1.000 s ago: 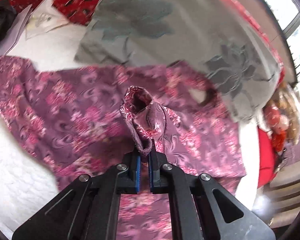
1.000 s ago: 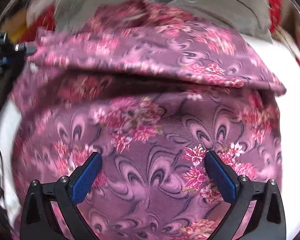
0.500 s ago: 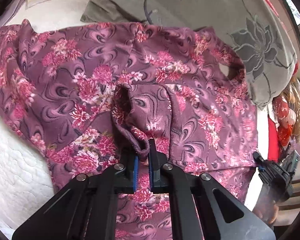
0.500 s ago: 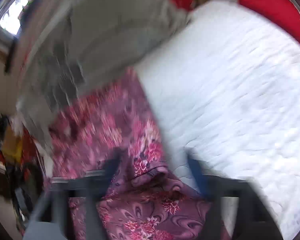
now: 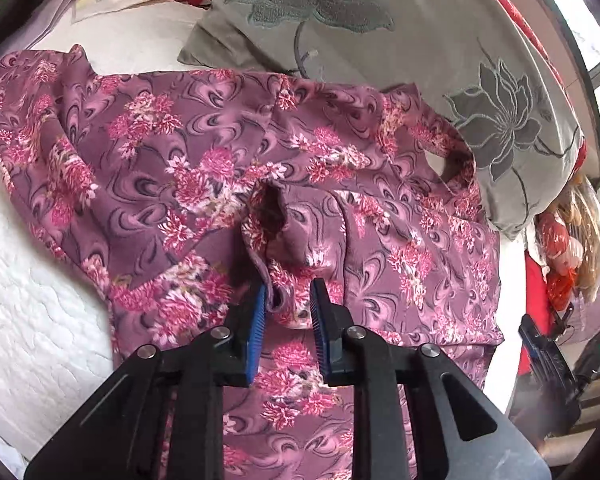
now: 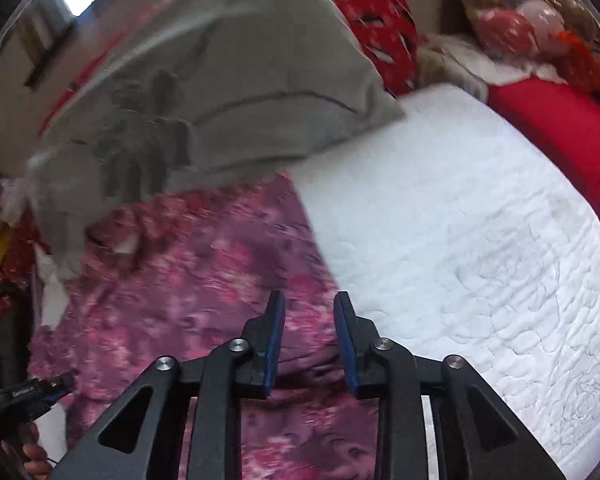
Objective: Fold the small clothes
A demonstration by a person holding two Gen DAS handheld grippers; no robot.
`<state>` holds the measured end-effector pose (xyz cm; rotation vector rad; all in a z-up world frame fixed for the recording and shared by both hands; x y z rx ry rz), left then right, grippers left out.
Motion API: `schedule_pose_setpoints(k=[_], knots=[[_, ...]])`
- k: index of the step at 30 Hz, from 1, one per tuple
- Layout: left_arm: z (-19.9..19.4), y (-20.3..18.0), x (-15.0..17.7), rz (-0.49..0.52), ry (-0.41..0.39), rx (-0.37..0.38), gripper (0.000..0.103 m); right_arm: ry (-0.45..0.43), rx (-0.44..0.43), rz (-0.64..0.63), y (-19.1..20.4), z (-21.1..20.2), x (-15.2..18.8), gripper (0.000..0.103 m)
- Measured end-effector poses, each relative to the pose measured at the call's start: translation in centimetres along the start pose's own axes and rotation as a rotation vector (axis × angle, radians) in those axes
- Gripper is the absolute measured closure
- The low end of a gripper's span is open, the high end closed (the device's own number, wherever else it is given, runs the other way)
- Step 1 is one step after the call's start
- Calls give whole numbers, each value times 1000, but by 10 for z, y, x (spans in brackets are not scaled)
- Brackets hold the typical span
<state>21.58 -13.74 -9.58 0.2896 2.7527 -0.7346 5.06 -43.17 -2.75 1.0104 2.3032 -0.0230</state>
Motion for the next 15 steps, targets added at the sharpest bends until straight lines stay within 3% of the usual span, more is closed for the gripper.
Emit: schedule_pose_setpoints(k=[3,9,11,13,15], knots=[[23,3,10,43,78,-71,83,23,-50,-76,44,-5,12,69],[-19,23,-1,-39,11,53,83,90,-124,-229,148,18,62,69],[-43,46,-15,-66,-44,55,77,108,-145,-273,181,27,76,69],[-61,73,-29,-96,-91,20,58,108,-160,-318,210,33,87,69],[-81,116,-46,-143,-139,-38,57,108,-171,-363,237,42,100,69]])
Point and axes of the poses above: each gripper's, at about its wrist camera, not at the fingertips, and z roughly the way its jaws point, y to its left, x to its underside, the point moved 8 cm from there along z, roughly the way its jaws point, and after that the axes turned 6 degrees about x, right-handed, at the moved point
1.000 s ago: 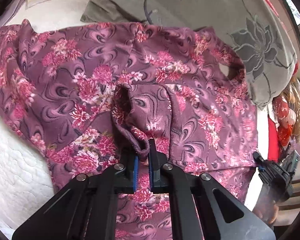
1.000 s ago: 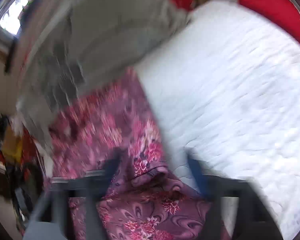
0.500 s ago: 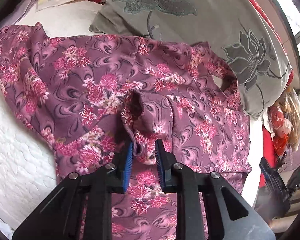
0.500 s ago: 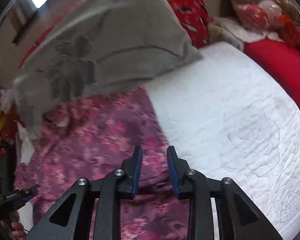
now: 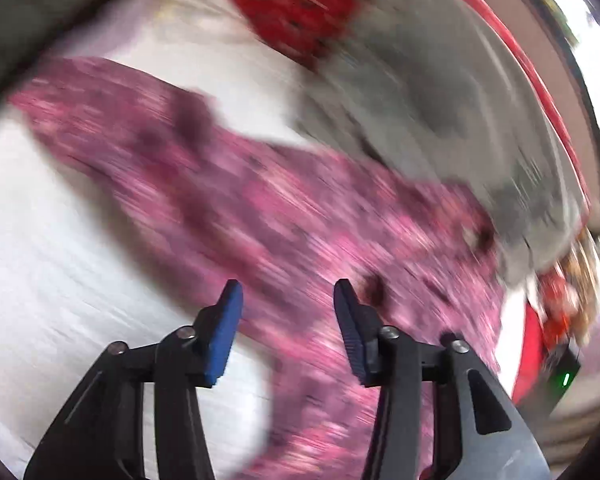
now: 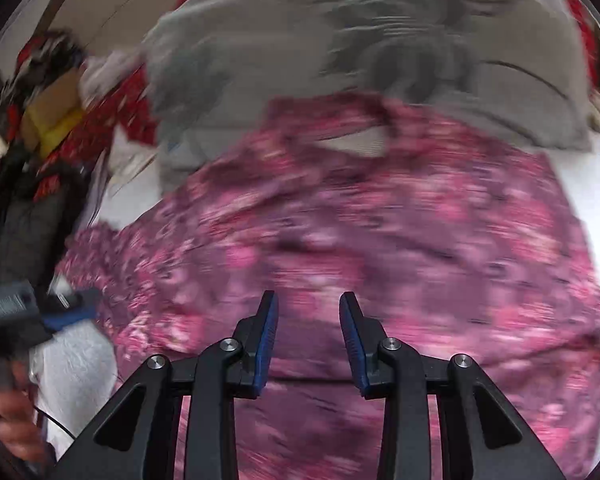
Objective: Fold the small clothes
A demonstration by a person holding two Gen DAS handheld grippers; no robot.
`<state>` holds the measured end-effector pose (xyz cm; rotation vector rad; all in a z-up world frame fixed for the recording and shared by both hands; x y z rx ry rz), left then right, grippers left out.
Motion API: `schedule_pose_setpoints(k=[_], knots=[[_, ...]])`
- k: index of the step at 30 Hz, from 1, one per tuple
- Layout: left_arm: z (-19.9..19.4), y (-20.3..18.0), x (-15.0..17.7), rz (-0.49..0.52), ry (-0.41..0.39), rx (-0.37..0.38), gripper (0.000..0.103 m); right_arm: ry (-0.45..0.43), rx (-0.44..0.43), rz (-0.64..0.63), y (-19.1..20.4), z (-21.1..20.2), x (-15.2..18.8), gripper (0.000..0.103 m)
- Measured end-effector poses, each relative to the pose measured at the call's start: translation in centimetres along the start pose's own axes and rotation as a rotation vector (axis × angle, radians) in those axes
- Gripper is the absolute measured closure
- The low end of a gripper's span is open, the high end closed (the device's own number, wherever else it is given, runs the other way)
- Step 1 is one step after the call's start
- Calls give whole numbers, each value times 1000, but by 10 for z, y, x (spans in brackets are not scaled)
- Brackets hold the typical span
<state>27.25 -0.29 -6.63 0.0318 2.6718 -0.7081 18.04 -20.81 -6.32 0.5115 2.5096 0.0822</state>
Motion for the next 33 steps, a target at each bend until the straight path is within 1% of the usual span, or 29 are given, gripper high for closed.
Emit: schedule_pose_setpoints(k=[1,2,3,5,6,7,10,12,14,15,16,17,18,20,21,22,23,24,26,28,31,33], knots=[[-4,18,-11,-18,-11,-23,57,4,6,-26,12,7,5,70],[-8,41,-23,-43,-16,-52,57,13,16,-45,19,15,10,66],[-17,68,-34,-64,-16,-81,57,5,45,-65,24,21,14,64],[-20,104,-50,-105,-18,-133,57,-94,95,-115,29,22,19,62],[-21,124,-59,-130,-20,-165,57,-118,105,-131,30,22,21,62],[-22,146,-69,-156,-24,-198,57,-147,105,-132,30,21,23,62],[-18,190,-86,-221,-23,-269,57,-148,90,-119,26,19,23,61],[-13,206,-94,-274,-28,-259,57,-153,84,-115,24,18,24,61],[-7,218,-98,-318,-32,-239,55,-163,88,-118,25,19,25,61],[-4,224,-104,-336,-46,-237,54,-165,88,-118,25,19,25,61],[-4,224,-108,-338,-65,-238,51,-159,83,-116,25,20,25,61],[-4,225,-114,-334,-89,-238,45,-158,78,-113,26,21,25,61],[-3,224,-121,-327,-107,-242,43,-158,75,-110,25,20,25,61],[-2,226,-128,-318,-131,-262,43,-159,70,-107,23,19,26,61],[-2,228,-131,-320,-147,-269,50,-159,70,-106,23,18,26,61],[-3,227,-133,-314,-158,-275,76,-159,70,-106,22,17,26,61],[-2,227,-136,-300,-161,-281,88,-159,70,-105,22,18,26,61],[-4,226,-138,-281,-158,-277,93,-159,69,-105,22,18,26,61],[-16,223,-136,-261,-185,-291,94,-160,67,-103,22,17,25,61],[-36,215,-134,-215,-220,-316,94,-159,65,-101,21,17,24,61],[-65,203,-132,-144,-272,-392,95,-158,69,-103,21,18,24,61],[-83,198,-131,-99,-301,-457,95,-155,75,-107,22,18,25,61]])
Point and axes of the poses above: each gripper's, at about its wrist camera, not at the fingertips, and z roughly the way its jaws point, y to its left, x to its underside, the point moved 8 cm from there along z, roughly the way its jaws point, and after that the axes turned 6 degrees about x, right-handed, at the moved point
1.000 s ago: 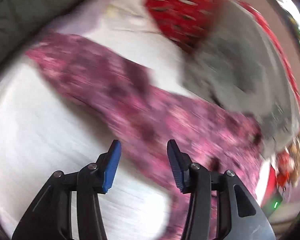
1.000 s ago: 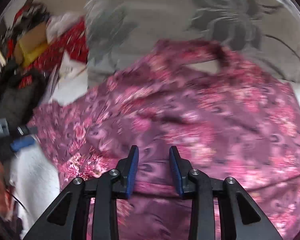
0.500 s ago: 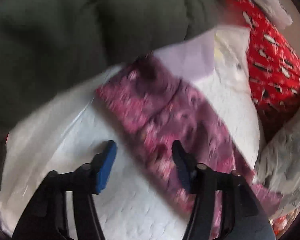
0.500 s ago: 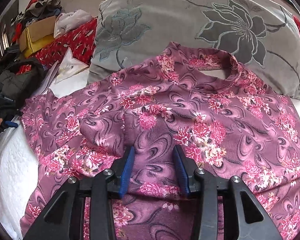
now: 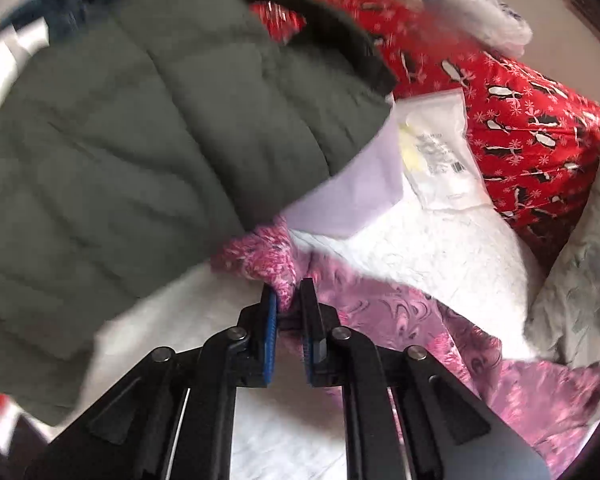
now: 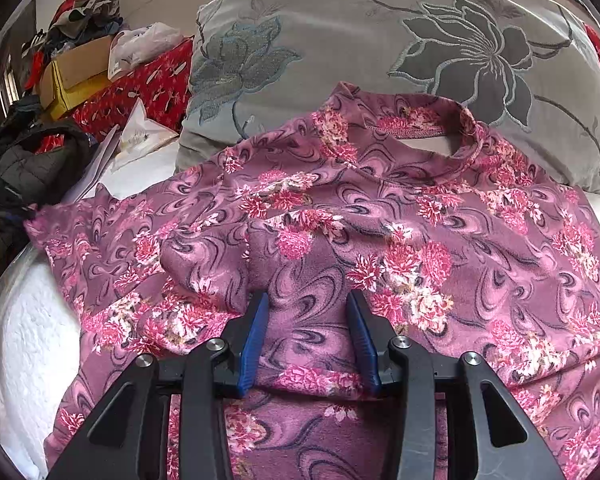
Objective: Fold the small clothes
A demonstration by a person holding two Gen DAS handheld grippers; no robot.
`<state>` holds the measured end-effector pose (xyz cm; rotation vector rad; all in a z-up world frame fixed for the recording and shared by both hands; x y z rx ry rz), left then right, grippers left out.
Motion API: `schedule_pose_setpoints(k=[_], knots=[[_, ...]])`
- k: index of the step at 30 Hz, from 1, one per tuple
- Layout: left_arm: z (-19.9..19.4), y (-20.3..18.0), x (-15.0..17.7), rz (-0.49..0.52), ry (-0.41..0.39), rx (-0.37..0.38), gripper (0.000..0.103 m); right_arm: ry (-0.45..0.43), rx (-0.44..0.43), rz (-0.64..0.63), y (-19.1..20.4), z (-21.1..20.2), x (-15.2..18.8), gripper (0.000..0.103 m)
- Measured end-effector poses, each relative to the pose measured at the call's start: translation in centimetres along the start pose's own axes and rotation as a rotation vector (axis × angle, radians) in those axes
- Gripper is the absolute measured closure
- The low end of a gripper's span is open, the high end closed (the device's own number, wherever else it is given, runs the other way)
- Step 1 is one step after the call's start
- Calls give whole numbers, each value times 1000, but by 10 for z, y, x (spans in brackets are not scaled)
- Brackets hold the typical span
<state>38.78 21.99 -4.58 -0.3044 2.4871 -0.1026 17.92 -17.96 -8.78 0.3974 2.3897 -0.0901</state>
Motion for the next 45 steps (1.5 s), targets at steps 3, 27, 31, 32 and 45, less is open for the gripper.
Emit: schedule_pose_setpoints(k=[3,27,31,32,45], knots=[[-10,2,0,38,-6,-30,95,24,22,-20,1,1,-2,61],[-131,-175,51,284,-74,247,95,133,194,112,-172,-51,-15,49],[-145,-211,70,322,-57,292,95,152,232,78,-196,-53,3,49],[-149,-220,76,331,-52,306,95,154,243,68,-200,-53,7,49],[-176,-347,179,477,48,422,95,38,237,-30,-207,-54,47,34]])
Point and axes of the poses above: each gripper's, at about its wrist camera, not at the fingertips, and z roughly the way its jaws point, y to its left, x to its underside, the point moved 8 cm from there along z, roughly the way its jaws point, and after that the axes turned 6 degrees about x, right-handed, at the moved point
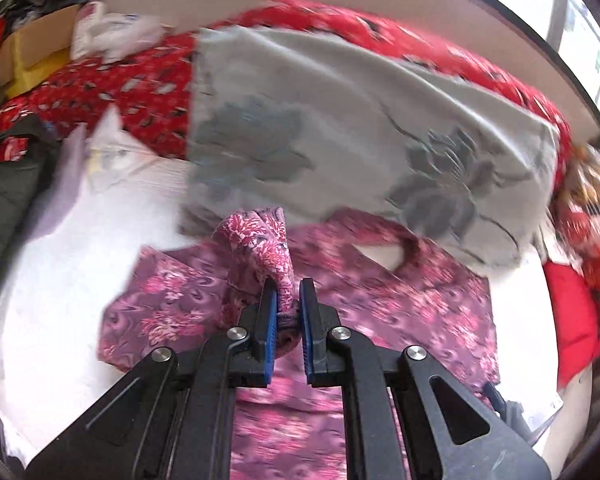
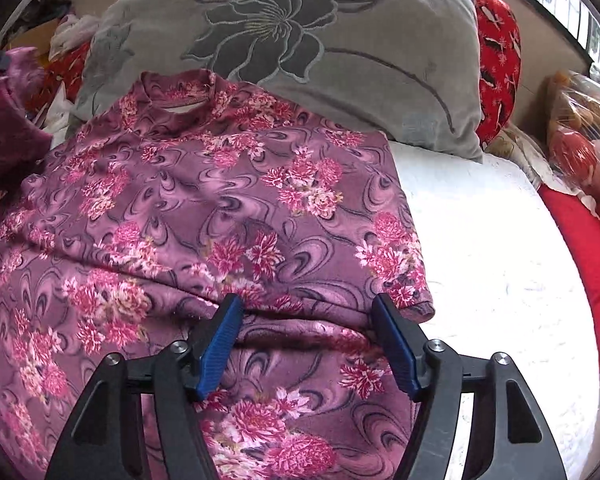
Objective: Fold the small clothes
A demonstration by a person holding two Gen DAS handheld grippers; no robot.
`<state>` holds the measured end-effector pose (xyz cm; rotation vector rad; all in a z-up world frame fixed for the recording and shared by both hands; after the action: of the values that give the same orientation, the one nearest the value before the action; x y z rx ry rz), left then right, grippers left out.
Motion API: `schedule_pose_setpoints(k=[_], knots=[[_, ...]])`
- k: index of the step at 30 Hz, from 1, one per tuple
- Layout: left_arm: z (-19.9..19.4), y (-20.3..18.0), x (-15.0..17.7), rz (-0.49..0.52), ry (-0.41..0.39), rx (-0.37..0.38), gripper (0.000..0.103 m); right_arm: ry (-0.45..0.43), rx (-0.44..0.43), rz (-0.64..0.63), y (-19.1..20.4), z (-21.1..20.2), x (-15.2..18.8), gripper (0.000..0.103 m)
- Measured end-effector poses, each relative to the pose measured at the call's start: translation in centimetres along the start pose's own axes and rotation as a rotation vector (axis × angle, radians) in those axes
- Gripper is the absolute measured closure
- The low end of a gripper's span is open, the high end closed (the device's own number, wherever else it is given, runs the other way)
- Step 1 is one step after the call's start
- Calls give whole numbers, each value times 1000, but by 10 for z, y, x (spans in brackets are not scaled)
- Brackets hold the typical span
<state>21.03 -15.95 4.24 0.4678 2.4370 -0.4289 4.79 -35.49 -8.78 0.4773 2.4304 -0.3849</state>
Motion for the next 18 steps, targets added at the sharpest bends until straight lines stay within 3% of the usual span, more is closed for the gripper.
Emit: schedule_pose_setpoints(k=[8,12,16,18], knots=[[64,-67,56,77,146,10,94,-16,-25,22,-2,-2,1,32],[100,-81,96,101,272,13,94,-16,-26,21,-2,-1,1,32],[105,-85,107,164,283,10,88,-15,-22,16,-1,-1,2,31],[91,-85,108,151,305,69,84,-12,-19,14,-1,-1,1,31]])
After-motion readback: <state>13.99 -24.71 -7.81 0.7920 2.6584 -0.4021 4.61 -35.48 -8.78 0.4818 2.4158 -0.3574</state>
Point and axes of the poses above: each gripper's, at about its wrist camera, not at the fingertips, and z roughly the way its jaws point, y to its left, x to its underside, the point moved 8 cm from there along z, roughly the way its jaws point, and after that the axes turned 6 degrees about x, right-handed, at the moved point
